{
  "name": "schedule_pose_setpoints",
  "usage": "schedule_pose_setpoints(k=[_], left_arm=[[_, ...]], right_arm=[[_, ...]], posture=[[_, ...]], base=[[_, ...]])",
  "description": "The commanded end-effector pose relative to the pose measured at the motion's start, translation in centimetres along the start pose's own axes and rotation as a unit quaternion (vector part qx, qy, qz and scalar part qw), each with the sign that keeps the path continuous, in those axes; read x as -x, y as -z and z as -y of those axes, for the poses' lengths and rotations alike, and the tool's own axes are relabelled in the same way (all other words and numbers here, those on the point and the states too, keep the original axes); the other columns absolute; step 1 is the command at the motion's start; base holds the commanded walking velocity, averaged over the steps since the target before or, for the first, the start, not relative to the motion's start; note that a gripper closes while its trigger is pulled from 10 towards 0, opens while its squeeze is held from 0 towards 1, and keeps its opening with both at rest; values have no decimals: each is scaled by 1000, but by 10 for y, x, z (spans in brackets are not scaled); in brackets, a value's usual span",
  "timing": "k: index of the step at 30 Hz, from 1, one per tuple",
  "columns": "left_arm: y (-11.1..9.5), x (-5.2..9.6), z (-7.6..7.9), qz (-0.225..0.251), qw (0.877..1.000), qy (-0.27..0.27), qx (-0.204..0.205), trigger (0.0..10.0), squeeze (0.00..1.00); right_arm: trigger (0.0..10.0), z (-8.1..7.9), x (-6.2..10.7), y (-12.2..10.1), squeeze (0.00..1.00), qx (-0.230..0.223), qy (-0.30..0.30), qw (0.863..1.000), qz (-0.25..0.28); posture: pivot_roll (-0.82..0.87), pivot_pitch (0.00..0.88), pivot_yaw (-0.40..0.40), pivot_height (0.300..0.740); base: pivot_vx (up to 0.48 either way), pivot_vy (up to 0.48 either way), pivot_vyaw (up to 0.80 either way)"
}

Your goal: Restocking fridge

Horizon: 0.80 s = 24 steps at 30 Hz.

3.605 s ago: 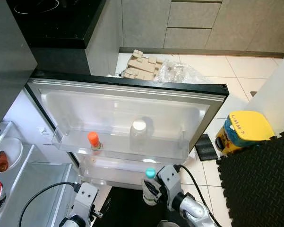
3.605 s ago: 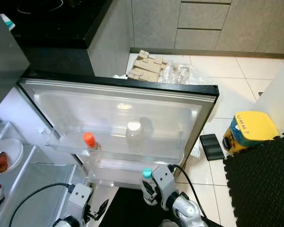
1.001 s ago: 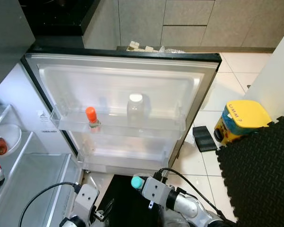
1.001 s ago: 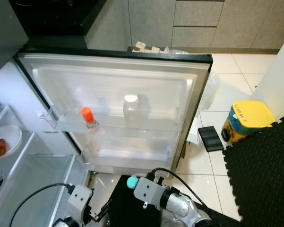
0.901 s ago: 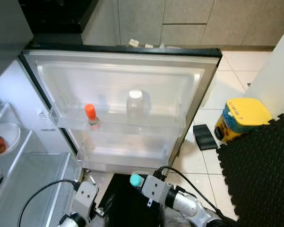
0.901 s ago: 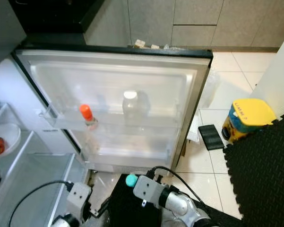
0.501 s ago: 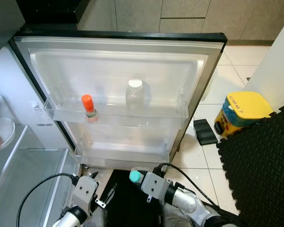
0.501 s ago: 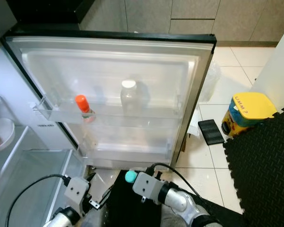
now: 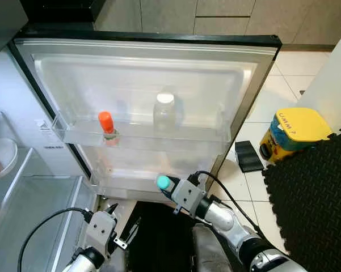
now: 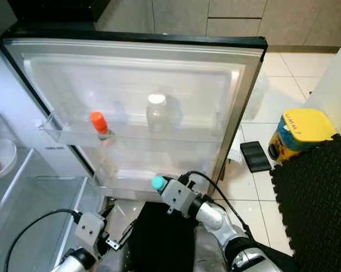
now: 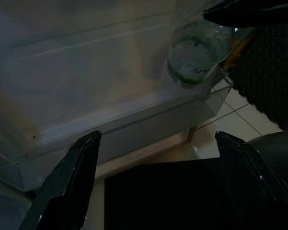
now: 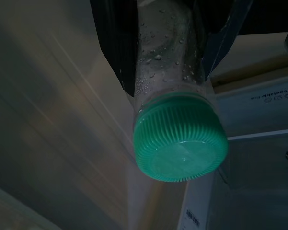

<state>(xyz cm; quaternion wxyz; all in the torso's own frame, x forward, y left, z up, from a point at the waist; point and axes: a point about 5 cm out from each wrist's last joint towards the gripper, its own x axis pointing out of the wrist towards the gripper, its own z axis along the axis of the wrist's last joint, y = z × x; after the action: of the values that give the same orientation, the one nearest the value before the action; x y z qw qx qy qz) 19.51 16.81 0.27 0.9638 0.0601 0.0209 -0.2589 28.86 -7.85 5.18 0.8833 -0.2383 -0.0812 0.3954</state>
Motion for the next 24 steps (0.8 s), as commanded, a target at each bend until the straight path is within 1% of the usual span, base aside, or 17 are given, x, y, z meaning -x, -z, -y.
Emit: schedule_pose_setpoints(k=[1,5,6,10,12,17,19,22,24], left_arm=[[4,7,0,-15,1000,4,1,10000,0],[3,9,1,-14,1000,5,-1,10000,0],[3,10,1,-14,1000,6,-2,10000,0],[1,10,2,-13,1000,7,-3,10000,0],[0,9,2,-11,1000,8,-3,10000,0],[0,9,1,-11,1000,8,-3,10000,0],[-3,8,1,-6,1000,15,-7,10000,0],[-5,7,1,-4,1000,18,-9,10000,0],[-7,7,1,-1,1000,21,-12,10000,0]], right_arm=[[10000,-3,2,5,0,-15,3,1000,-13],[10000,-7,2,6,0,-15,-10,1000,-18],[10000,-8,1,5,0,-10,-11,1000,-14],[10000,-6,0,5,0,-3,-8,1000,-18],[10000,-3,0,6,0,5,0,1000,-26],[10000,-2,0,7,0,7,5,1000,-28],[10000,4,0,8,0,19,22,999,-35],[10000,6,0,8,0,25,31,998,-38],[10000,10,-2,8,0,36,42,998,-40]], posture=[[-124,204,-1,641],[-121,213,-3,631],[-116,224,-5,622],[-113,229,-5,622],[-109,233,-5,622],[-104,240,-3,622],[-88,257,2,622],[-84,261,2,622],[-81,263,2,622]], base=[[0,0,0],[0,0,0],[0,0,0],[0,0,0],[0,0,0],[0,0,0],[0,0,0],[0,0,0],[0,0,0]])
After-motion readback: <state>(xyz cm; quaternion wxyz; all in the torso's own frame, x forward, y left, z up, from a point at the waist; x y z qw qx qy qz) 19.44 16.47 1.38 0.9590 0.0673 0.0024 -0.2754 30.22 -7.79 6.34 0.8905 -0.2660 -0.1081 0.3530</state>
